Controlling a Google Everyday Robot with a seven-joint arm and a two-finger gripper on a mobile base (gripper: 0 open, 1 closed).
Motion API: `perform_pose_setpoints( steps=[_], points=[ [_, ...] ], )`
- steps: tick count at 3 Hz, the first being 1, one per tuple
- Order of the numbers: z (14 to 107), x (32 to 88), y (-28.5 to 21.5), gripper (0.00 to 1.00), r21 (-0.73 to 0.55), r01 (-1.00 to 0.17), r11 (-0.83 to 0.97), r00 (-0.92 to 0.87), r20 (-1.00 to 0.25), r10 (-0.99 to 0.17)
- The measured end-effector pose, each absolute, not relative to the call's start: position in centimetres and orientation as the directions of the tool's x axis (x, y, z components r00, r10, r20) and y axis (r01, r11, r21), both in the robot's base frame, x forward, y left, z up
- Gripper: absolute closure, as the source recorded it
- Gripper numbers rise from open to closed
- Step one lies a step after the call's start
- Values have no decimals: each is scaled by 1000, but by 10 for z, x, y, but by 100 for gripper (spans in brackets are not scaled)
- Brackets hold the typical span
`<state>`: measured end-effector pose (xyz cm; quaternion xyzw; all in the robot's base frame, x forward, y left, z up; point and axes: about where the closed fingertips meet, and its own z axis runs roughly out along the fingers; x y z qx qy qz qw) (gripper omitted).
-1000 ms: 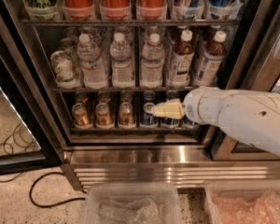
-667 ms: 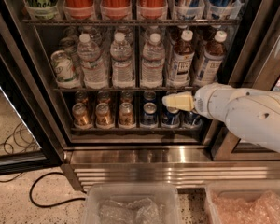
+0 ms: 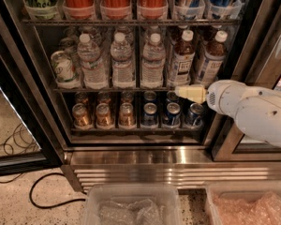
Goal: Pick blue plastic bottle from middle shelf of fridge
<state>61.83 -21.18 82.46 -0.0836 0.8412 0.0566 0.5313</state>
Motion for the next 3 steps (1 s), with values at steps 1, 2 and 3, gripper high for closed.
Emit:
perform_pose_setpoints(
  steps=[1, 2, 3],
  points=[
    [833, 614, -192, 0, 21, -227, 974, -393, -917, -72],
    [848, 598, -155, 0, 60, -276, 959, -348, -937, -42],
    [854, 583, -121, 0, 86, -341, 936, -309, -951, -25]
  ],
)
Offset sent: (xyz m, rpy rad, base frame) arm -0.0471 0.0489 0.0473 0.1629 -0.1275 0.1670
